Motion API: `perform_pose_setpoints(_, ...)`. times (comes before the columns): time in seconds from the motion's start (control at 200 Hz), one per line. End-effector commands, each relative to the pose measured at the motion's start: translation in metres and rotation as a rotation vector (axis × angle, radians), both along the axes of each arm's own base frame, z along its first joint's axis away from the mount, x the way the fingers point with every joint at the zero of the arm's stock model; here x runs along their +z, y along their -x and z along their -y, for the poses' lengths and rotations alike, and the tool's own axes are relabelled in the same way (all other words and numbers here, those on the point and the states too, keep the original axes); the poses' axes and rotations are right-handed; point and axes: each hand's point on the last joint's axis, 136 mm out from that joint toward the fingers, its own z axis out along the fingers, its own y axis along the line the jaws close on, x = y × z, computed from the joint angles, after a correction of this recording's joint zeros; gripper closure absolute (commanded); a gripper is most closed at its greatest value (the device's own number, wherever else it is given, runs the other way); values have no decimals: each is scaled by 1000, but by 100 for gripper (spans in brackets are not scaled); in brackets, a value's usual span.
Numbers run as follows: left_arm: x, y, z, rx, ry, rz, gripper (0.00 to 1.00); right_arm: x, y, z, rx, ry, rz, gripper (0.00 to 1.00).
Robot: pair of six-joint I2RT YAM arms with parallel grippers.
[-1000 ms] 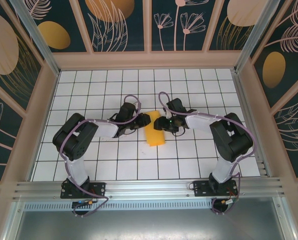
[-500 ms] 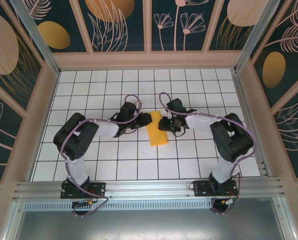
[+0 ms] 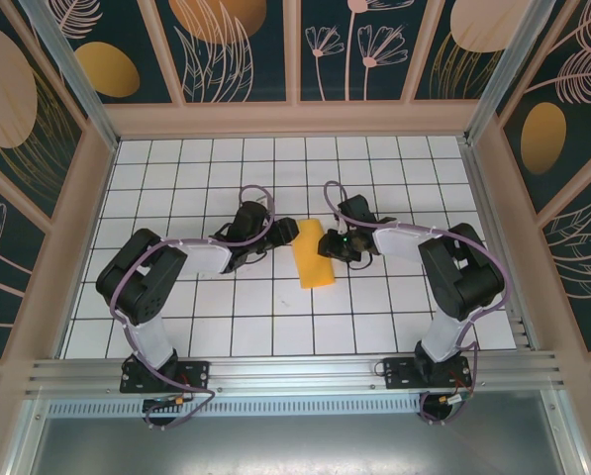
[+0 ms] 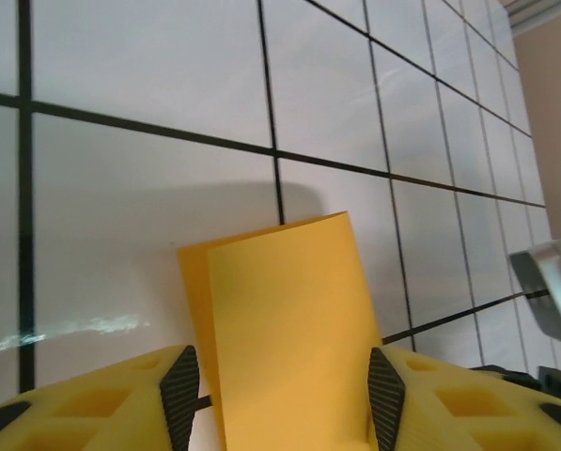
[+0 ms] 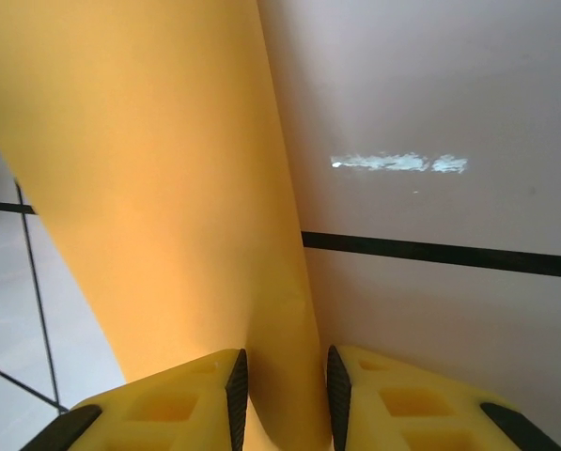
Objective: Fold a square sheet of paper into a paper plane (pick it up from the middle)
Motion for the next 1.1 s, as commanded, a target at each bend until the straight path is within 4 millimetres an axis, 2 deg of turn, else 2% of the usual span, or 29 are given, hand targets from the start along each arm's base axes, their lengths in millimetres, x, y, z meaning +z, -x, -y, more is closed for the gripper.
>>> perform_pose_setpoints(0.0,-5,8,-6,9,-18,-24,40,11,1,-8,2,-87,0,67)
perform_pose_setpoints(0.145,2,16,8,-53,74,-26,39,13,1,-9,-1,-112,-5,66)
perform_pose_setpoints(0.525,-1,29,21,-144,139,-34,39,18,0,-7,-17,-161,-10,63)
perform_pose_setpoints(0.701,3,33,24,-171,164,-25,49,21,-2,-4,-32,-172,-4,62)
perform_pose_setpoints(0.856,6,37,26,-186,194,-18,63,23,-3,-2,-39,-178,-2,62)
perform_pose_setpoints(1.096,7,34,30,-196,206,-14,78,28,-4,0,-40,-181,9,62)
